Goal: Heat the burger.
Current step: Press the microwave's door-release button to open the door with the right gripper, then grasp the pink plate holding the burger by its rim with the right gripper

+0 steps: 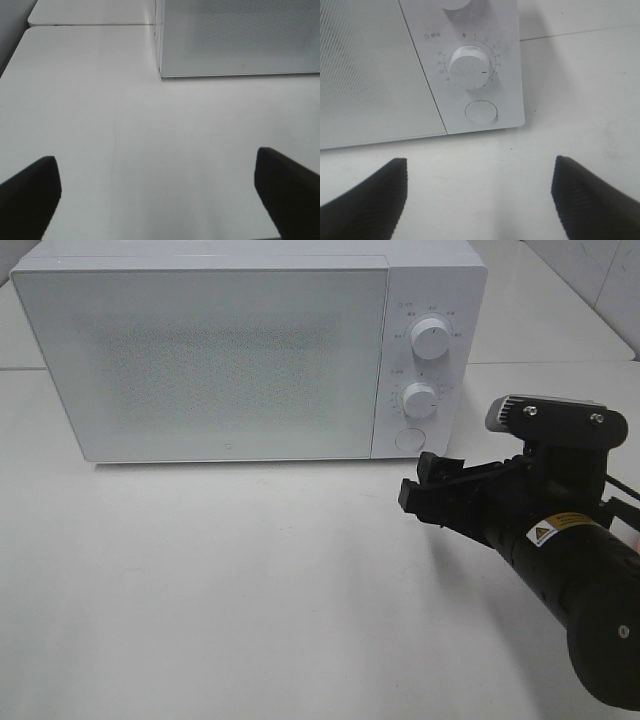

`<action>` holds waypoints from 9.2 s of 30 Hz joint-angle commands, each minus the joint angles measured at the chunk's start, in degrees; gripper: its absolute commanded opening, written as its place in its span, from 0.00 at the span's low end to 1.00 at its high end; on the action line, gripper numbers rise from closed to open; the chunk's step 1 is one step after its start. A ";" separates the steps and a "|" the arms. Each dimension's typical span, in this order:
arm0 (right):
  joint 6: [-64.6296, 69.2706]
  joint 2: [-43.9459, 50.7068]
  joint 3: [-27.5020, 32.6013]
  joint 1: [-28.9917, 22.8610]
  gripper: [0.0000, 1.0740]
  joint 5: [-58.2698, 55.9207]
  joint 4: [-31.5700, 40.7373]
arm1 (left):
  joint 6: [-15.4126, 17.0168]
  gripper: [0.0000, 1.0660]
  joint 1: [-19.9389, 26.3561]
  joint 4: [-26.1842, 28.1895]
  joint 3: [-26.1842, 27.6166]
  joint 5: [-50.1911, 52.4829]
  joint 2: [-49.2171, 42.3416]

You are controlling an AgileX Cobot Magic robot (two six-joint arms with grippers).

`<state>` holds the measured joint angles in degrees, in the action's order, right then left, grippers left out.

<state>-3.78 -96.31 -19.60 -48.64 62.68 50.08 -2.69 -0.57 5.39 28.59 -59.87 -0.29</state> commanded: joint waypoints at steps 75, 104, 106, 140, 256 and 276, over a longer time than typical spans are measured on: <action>83.25 -18.91 -22.80 17.25 0.03 -13.87 -18.56 | 0.06 0.95 -0.17 0.29 -0.11 0.46 -1.26; 83.82 -25.21 -30.31 20.68 0.03 -13.12 -22.29 | 0.11 0.95 -0.17 0.23 -0.11 0.46 -1.26; 83.08 -25.21 -30.54 20.68 0.03 -10.71 -21.43 | 0.11 0.95 -0.17 0.23 -0.11 0.46 -1.26; 76.43 -26.70 -37.36 21.37 0.03 -10.89 -17.82 | 0.11 0.95 -0.17 0.23 -0.11 0.46 -1.26; -2.41 19.42 -26.53 30.37 0.59 -118.14 -51.85 | 0.11 0.95 -0.17 0.23 -0.11 0.46 -1.26; -0.11 20.80 -23.38 46.12 0.87 -112.24 -60.91 | 0.11 0.95 -0.17 0.23 -0.11 0.46 -1.26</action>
<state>-4.70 -74.89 -43.49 -3.78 -50.94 -9.45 -2.69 -0.57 5.39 28.59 -59.87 -0.29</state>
